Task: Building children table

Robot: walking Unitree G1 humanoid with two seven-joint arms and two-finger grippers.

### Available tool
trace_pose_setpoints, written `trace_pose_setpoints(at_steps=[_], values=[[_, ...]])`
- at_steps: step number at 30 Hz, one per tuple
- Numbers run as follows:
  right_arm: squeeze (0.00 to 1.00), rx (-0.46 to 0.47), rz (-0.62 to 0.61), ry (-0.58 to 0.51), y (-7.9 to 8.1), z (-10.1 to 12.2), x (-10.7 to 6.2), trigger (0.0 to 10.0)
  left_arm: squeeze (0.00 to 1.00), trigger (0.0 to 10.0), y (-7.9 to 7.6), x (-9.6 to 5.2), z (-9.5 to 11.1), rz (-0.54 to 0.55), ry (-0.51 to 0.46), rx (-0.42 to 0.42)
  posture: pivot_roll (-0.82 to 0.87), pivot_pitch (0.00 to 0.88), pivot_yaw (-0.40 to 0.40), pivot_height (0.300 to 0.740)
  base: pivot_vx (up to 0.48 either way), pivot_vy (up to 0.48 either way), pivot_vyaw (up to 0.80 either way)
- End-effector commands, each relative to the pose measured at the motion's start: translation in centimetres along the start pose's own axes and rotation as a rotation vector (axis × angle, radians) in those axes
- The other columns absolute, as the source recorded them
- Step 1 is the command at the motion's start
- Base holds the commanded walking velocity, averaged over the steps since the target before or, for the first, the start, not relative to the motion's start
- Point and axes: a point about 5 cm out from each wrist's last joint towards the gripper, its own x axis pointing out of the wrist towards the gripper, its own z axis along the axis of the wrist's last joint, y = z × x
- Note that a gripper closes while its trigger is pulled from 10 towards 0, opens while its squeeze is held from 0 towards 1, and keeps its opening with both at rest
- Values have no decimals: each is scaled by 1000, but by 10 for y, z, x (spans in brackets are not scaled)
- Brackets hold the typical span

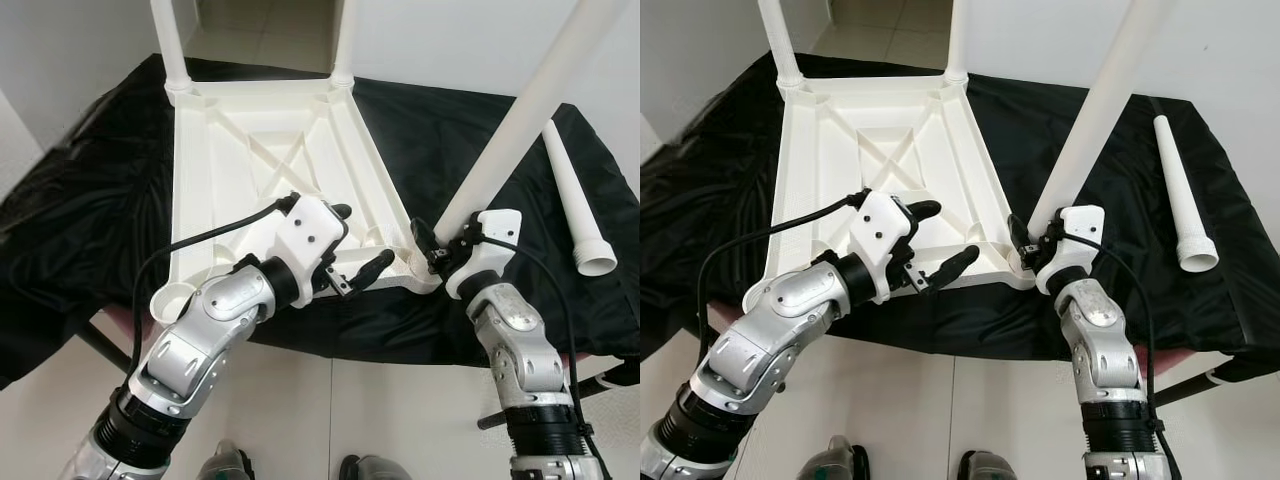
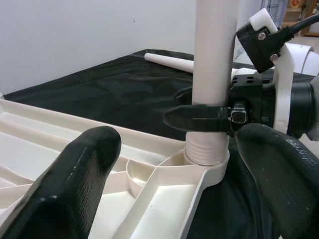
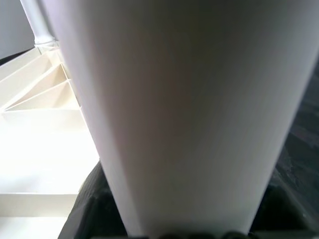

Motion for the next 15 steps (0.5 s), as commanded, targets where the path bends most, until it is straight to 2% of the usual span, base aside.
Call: trace_pose_setpoints(at_steps=[1, 9, 10, 14, 15], values=[[0, 34, -5, 170, 1, -32, -5, 10000, 0, 10000, -5, -1, 1, -73, 7, 6, 90, 92, -18, 740, 0, 0, 0], [0, 46, -10, 189, 1, -35, -4, 10000, 0, 10000, -5, -1, 1, -71, 7, 7, 91, 89, -17, 740, 0, 0, 0], [0, 77, -29, 212, -2, -39, -3, 10000, 0, 10000, -6, -1, 1, -73, 7, 7, 89, 85, -13, 740, 0, 0, 0], [0, 91, -38, 229, -4, -40, -2, 10000, 0, 10000, -6, -1, 1, -75, 7, 7, 89, 84, -13, 740, 0, 0, 0], [0, 130, -48, 247, -7, -43, -2, 10000, 0, 10000, -7, -1, 1, -77, 7, 8, 90, 84, -13, 740, 0, 0, 0]])
